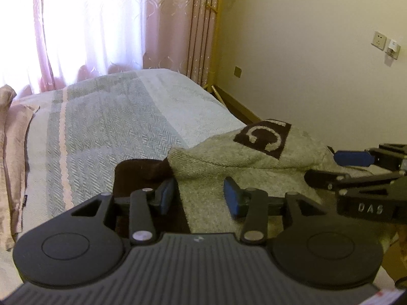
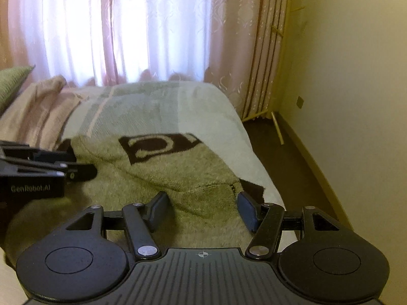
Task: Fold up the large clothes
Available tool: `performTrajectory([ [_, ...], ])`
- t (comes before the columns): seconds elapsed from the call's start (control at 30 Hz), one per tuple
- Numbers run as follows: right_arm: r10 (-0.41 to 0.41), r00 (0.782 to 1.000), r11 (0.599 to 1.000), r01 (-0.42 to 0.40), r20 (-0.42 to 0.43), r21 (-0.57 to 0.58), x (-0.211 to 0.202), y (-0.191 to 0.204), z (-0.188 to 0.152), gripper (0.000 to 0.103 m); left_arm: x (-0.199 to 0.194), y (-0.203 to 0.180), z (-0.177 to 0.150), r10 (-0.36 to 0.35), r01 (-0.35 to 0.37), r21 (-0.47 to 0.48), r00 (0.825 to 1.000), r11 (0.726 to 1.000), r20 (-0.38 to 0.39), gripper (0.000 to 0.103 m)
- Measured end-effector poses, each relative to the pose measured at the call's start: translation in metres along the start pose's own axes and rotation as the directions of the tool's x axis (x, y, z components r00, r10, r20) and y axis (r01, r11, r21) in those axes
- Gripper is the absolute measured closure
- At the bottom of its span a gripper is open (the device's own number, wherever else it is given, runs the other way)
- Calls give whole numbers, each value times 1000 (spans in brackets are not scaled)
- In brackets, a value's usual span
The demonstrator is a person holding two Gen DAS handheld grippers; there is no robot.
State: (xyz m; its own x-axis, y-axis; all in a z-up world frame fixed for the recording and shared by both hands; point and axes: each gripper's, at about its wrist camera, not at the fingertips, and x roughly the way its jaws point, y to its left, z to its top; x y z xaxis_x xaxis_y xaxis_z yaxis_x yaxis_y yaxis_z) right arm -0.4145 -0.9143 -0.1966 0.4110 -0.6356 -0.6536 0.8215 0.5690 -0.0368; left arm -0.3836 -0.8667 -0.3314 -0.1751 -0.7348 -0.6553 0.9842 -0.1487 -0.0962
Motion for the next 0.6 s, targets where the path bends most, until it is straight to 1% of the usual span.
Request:
performTrajectory([
  [0.1,12,1000,999,-13,23,48,-19,-2,1,46,-17,0,1,10,-10,-2,1000,1000,2,65],
  [0.23,15,997,994,-23,69,108,-58,-5,-2,46,-44,8,1,12,-12,-46,1000,999,9,65],
  [0.3,19,997,991,-28,69,131,-76,-4,-5,46,-63,8,0,32,-33,-72,999,997,-9,65],
  [0.33,22,998,989,-30,55,142,-85,-3,-9,46,-71,8,-1,43,-45,-86,999,995,-23,64],
  [0.4,36,999,984,-40,24,176,-103,-3,-19,46,-91,7,-7,56,-63,-126,997,990,-60,57],
  [0.47,66,998,974,-60,-21,220,-120,0,-31,46,-110,4,-15,52,-65,-146,995,987,-90,54],
  [0.5,71,997,968,-58,-44,244,-128,3,-38,46,-122,1,-20,53,-69,-148,993,987,-107,48],
  [0.57,94,993,960,-69,-78,271,-144,9,-49,45,-141,-6,-29,64,-81,-127,989,989,-133,40],
  [0.6,110,990,957,-81,-90,277,-153,13,-54,45,-151,-11,-34,74,-90,-111,987,990,-144,38],
])
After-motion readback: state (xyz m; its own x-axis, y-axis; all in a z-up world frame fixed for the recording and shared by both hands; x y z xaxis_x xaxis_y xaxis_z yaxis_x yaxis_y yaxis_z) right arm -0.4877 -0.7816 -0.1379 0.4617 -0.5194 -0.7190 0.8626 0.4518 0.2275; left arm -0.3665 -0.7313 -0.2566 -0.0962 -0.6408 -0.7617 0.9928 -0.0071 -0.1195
